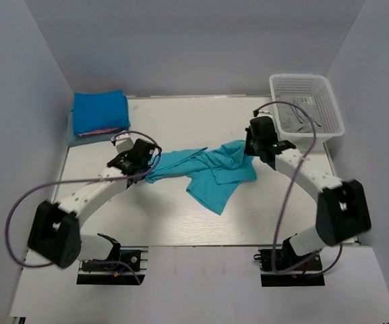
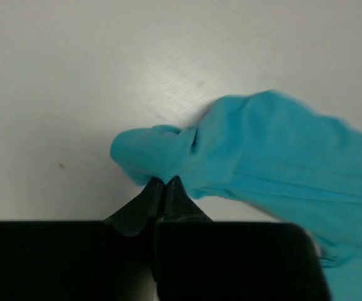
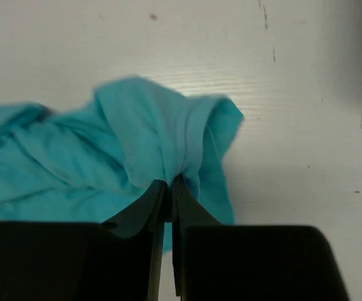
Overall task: Fold and stack the t-shirts
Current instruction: Flatten out the tshirt
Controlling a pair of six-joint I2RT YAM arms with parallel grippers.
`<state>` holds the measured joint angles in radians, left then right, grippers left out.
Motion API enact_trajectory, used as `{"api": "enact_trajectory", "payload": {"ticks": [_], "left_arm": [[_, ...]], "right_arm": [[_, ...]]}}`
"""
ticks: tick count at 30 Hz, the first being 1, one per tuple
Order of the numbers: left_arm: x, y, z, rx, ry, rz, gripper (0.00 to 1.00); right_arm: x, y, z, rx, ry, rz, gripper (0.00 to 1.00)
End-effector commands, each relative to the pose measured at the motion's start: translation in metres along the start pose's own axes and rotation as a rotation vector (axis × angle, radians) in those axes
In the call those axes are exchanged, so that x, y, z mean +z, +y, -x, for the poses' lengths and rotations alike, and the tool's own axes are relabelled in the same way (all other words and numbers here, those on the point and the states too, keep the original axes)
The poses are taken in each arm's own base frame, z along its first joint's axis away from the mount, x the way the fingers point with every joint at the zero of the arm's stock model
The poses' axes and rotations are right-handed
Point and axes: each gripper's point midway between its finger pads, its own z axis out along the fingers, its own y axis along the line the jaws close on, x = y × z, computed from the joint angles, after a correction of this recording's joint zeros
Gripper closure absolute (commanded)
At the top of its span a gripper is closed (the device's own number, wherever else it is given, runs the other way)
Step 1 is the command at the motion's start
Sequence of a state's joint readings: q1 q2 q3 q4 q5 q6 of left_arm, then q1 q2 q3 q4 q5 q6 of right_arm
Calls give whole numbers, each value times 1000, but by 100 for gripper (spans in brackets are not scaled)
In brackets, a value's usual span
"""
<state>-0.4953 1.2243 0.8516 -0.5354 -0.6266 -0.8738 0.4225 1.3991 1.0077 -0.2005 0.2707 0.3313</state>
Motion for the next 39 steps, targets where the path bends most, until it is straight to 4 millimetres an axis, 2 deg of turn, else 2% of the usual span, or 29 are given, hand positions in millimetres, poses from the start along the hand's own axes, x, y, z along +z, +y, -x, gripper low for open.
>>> {"api": "enact_trajectory", "payload": {"ticks": [1, 2, 3, 4, 5, 9, 12, 13, 14, 15, 16, 18, 19, 22, 23, 24, 25, 26, 27, 29, 31, 35, 37, 39], "left_arm": [[10, 18, 18, -46, -20, 185, 85], [12, 7, 25, -50, -17, 190, 63], [10, 8, 27, -38, -8, 203, 44], [9, 4, 35, -57, -19, 197, 17], [6, 1, 42, -53, -25, 188, 0], [-11, 2, 55, -72, -50, 141, 0], [-18, 11, 46, -65, -29, 121, 0], [-17, 19, 35, -53, -8, 126, 0], [-23, 21, 33, -63, 1, 105, 0], [-23, 25, 27, -51, 14, 101, 0], [-21, 33, 14, -28, 39, 107, 0], [-19, 31, 3, -3, 67, 65, 0], [-17, 38, -5, 24, 80, 80, 0], [-12, 27, -8, 79, 89, 22, 0], [-11, 10, -7, 88, 89, -47, 0], [-11, 1, -4, 150, 77, -101, 0], [-10, -10, -6, 167, 80, -142, 0], [-6, -27, -6, 173, 80, -211, 0], [-6, -38, -9, 222, 84, -260, 0], [2, -50, -20, 252, 123, -297, 0], [10, -55, -23, 263, 139, -284, 0], [34, -48, -34, 300, 167, -170, 0], [47, -42, -42, 325, 180, -119, 8], [52, -45, -40, 331, 179, -103, 14]], "right_arm": [[19, -3, 30, 79, -27, -45, 88], [20, -4, 32, 74, -25, -55, 71], [20, -6, 37, 69, -31, -64, 33], [19, -9, 36, 60, -29, -74, 18], [16, -10, 38, 58, -36, -78, 10], [-7, -13, 35, 60, -65, -58, 10], [-21, -14, 19, 42, -35, -31, 10], [-26, -9, 11, 26, -16, 10, 10], [-29, 1, 3, 11, 6, 67, 10], [-39, 9, 4, 4, -7, 124, 10], [-37, 7, -19, -12, 39, 128, 10], [-43, 21, -32, -30, 66, 188, 10], [-43, 22, -44, -38, 91, 192, 10], [-41, 46, -63, -95, 154, 266, 10], [-41, 52, -67, -115, 165, 287, 10], [-42, 69, -78, -145, 191, 333, 10], [-37, 72, -87, -154, 215, 332, 10], [-39, 87, -104, -165, 271, 399, 10], [-41, 99, -114, -173, 300, 439, 10], [-39, 106, -139, -194, 370, 459, 10], [-39, 108, -147, -200, 376, 440, 10], [-46, 113, -153, -218, 362, 455, 10], [-50, 116, -160, -230, 373, 464, 10], [-50, 116, -171, -249, 395, 452, 10]]}}
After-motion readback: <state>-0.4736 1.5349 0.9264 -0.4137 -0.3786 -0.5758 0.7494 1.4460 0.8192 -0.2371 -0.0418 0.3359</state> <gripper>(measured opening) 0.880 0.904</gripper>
